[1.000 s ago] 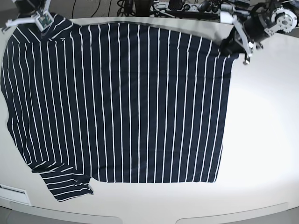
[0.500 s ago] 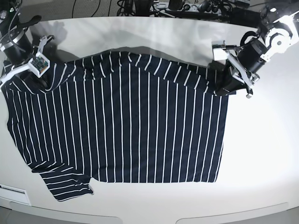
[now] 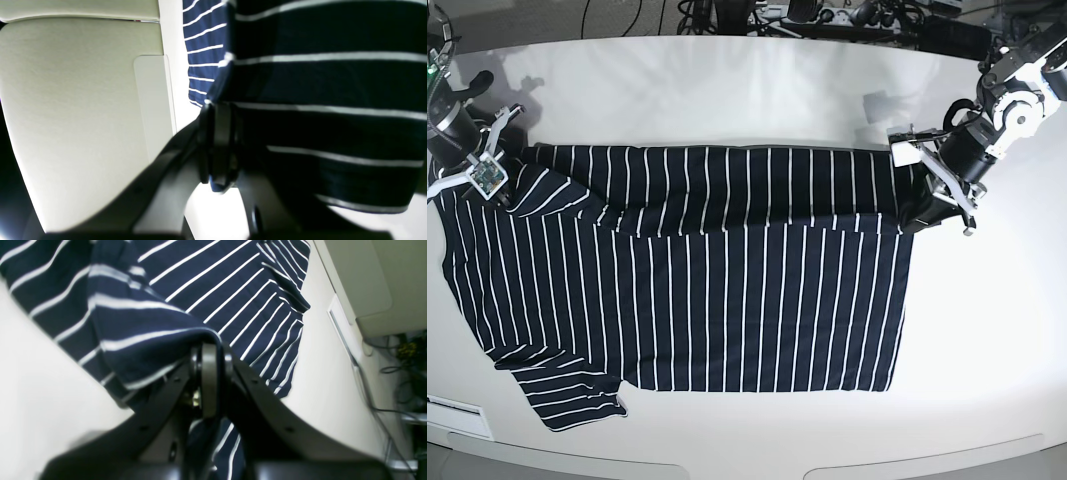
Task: Fold the T-shirt properly
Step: 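Lift the shoulder edge and fold it over toward the hem with both grippers, then release the folded edge and reposition the right gripper onto the sleeve fabric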
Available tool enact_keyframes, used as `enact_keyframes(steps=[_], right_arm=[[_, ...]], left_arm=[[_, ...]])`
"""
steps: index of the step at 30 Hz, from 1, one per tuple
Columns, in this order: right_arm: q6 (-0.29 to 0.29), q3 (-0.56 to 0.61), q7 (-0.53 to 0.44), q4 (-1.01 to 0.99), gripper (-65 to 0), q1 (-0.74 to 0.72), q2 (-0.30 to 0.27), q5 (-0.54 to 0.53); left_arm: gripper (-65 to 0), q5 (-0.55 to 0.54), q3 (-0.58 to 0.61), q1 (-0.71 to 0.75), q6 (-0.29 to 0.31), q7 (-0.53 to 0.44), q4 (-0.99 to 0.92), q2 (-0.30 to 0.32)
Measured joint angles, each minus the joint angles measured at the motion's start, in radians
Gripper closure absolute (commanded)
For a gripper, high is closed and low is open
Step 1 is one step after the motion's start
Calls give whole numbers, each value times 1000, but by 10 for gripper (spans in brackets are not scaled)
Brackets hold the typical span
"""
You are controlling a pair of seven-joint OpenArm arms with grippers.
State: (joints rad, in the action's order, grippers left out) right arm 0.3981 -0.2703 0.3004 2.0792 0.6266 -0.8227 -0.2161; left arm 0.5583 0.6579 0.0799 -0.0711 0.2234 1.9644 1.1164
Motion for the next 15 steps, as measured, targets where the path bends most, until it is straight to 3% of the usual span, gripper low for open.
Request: enact_keyframes(steps=[5,12,15], right_arm=[[31,0,-5,-15,0,-39,-6,-2],[30,0,-29,-15,0,-40,-19,-2],[-5,0,14,-15,0,-40,-39,-2]], left_arm=[[0,0,0,0,0,-4,0,0],[0,0,0,0,0,-6,0,0],[0,0,0,0,0,-6,0,0]])
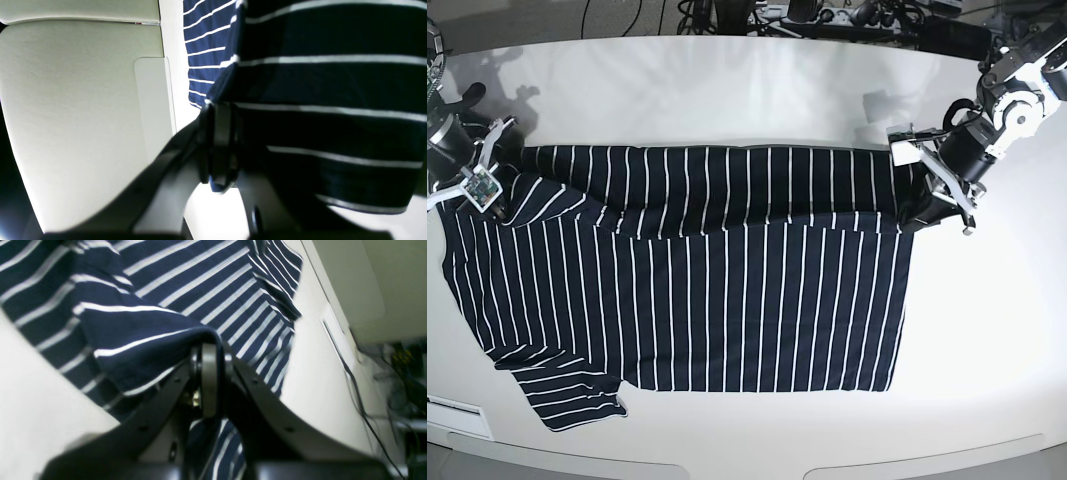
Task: Fold the T-shirt properly
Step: 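Release the folded edge and reposition the right gripper onto the sleeve fabric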
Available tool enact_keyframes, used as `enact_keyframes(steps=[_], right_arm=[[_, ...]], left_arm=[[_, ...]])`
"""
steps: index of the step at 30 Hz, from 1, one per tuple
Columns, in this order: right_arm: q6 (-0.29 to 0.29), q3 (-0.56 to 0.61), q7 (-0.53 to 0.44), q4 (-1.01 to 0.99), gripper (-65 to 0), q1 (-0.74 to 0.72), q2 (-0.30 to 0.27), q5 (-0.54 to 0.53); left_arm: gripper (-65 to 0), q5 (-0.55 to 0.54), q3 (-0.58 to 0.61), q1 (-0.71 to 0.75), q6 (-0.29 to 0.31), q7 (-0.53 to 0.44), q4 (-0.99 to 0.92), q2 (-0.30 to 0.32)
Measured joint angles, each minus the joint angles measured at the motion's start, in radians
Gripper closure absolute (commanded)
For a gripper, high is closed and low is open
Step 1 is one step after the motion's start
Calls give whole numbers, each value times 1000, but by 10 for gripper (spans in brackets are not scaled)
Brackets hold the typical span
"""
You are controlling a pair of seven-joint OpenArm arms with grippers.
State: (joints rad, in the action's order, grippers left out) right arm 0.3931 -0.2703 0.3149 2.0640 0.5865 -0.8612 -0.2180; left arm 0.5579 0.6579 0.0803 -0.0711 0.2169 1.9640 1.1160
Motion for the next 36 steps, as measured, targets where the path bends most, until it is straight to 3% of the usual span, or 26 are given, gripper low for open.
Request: enact_keyframes(steps=[4,7,11,14,16,21,28,36], right_arm=[[-82,0,18,0,0,0,-3,-3],[-144,0,-34,0,0,-6,-3,-25],[-126,1,-35,-23,0,-57,-3,-26],[-57,2,-26,-86,0,-101,-2,-80],[-44,16,-13,-131,0,-141,-1,-105],[24,146,11,-249,0,-258,-2,-97],[11,367,15,-366,0,-426,5,6],[10,609,44,-374,0,-652,0,12]], left_arm=[[0,0,0,0,0,0,0,0],[0,0,0,0,0,0,0,0],[0,0,0,0,0,0,0,0],[0,0,0,0,0,0,0,0],[0,0,0,0,0,0,0,0],[0,0,0,3,0,0,0,0],[0,0,0,3,0,0,0,0],[0,0,0,3,-1,0,0,0]])
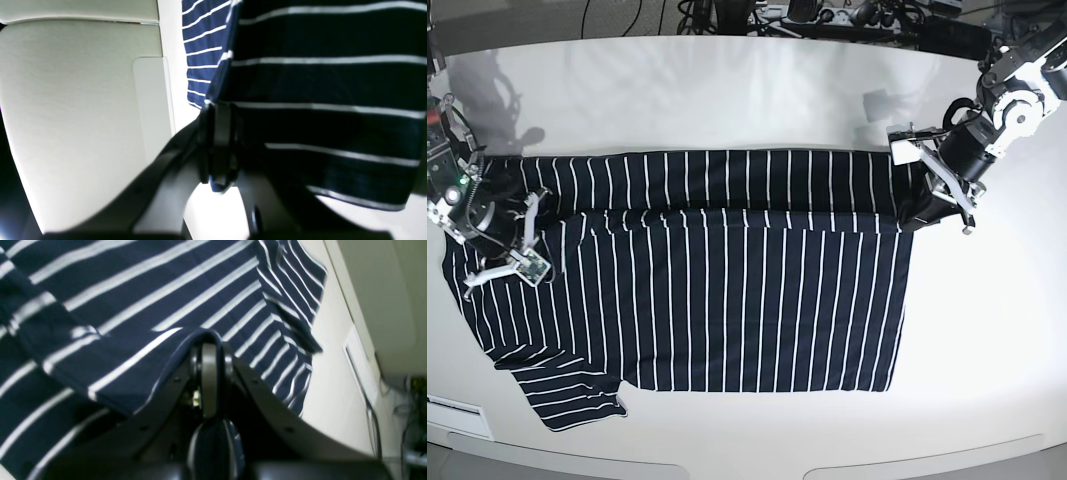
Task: Fold the T-shirt properly
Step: 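Release the folded edge and reposition the right gripper onto the sleeve fabric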
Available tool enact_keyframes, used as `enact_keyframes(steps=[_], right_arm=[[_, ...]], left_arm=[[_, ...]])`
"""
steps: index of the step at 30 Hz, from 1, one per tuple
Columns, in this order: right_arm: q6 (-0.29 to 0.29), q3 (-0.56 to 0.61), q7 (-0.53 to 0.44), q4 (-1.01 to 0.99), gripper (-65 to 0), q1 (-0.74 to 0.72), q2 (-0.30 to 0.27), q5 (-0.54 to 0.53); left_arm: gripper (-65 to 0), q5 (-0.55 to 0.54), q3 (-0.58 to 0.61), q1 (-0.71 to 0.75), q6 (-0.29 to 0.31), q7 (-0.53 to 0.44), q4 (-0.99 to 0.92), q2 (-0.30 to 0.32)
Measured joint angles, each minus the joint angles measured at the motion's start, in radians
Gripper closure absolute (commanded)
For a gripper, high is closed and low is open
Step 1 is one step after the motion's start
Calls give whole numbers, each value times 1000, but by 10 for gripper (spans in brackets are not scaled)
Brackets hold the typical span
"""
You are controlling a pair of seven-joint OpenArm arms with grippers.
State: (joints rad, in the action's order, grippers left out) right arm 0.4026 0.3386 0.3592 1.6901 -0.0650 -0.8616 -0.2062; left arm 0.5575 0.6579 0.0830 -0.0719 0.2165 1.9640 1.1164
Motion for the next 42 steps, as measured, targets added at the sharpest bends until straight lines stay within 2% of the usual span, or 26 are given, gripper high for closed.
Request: enact_keyframes(steps=[4,8,13,17,20,29,33,39,42], right_arm=[[5,114,12,-10,0,-64,0,-3],[5,167,12,-43,0,-111,0,-2],[11,181,7,-88,0,-159,0,-3],[41,181,-14,-92,0,-162,0,-5],[72,182,-14,-93,0,-163,1,-56],[61,321,-8,-93,0,-163,0,-26],[4,378,-8,-93,0,-163,3,55],[38,380,-7,-93,0,-204,-8,52],[55,378,-6,-93,0,-256,-21,6]], left_arm=[[0,0,0,0,0,0,0,0],[0,0,0,0,1,3,0,0],[0,0,0,0,1,4,0,0],[0,0,0,0,1,3,0,0],[0,0,0,0,1,3,0,0],[0,0,0,0,1,4,0,0],[0,0,0,0,1,3,0,0],[0,0,0,0,1,4,0,0],[0,0,0,0,1,4,0,0]])
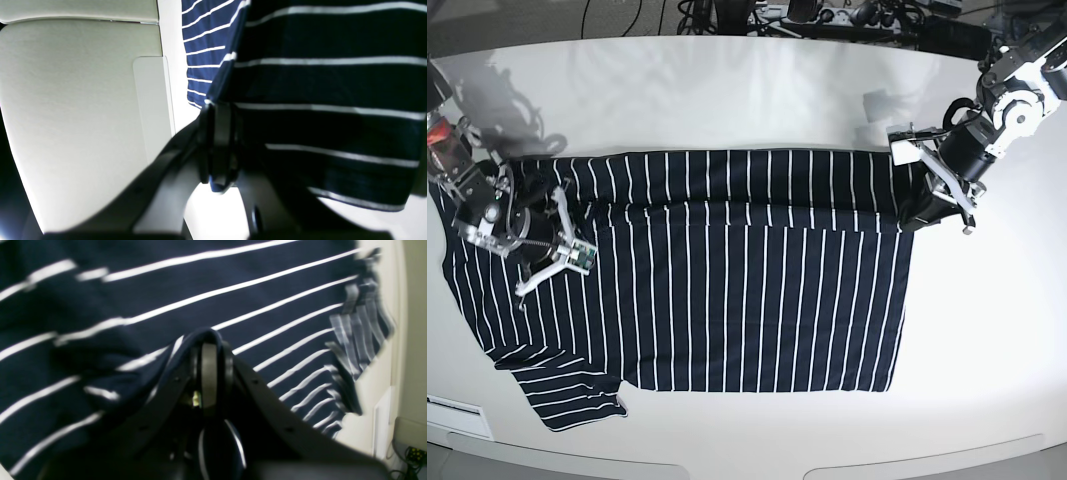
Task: Fold the T-shirt properly
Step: 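Release the folded edge and reposition the right gripper onto the sleeve fabric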
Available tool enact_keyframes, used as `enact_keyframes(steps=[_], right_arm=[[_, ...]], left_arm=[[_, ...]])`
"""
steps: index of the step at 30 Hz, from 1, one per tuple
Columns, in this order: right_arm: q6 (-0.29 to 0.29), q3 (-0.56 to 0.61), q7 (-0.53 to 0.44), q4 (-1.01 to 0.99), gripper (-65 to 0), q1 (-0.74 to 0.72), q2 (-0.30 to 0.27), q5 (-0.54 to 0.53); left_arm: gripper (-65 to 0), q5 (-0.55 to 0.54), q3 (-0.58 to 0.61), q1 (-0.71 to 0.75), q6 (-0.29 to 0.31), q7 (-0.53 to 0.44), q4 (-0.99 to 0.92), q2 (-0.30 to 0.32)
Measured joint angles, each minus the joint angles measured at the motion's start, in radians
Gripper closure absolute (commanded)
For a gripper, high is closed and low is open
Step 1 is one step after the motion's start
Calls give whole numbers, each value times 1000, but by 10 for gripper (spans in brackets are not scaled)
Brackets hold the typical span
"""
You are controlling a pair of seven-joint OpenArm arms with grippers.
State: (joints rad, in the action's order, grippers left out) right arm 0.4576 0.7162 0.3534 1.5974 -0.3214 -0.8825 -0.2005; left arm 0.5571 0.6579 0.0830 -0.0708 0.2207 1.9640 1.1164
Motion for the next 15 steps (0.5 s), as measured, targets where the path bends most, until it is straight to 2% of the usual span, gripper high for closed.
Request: enact_keyframes(steps=[4,12,15], right_arm=[[26,0,16,0,0,-49,0,-67],[21,0,18,0,0,-63,0,-80],[-62,0,22,0,0,-64,0,-80]], left_arm=[[0,0,0,0,0,0,0,0],[0,-26,0,0,0,0,0,0],[0,-26,0,0,-9,14,0,0]])
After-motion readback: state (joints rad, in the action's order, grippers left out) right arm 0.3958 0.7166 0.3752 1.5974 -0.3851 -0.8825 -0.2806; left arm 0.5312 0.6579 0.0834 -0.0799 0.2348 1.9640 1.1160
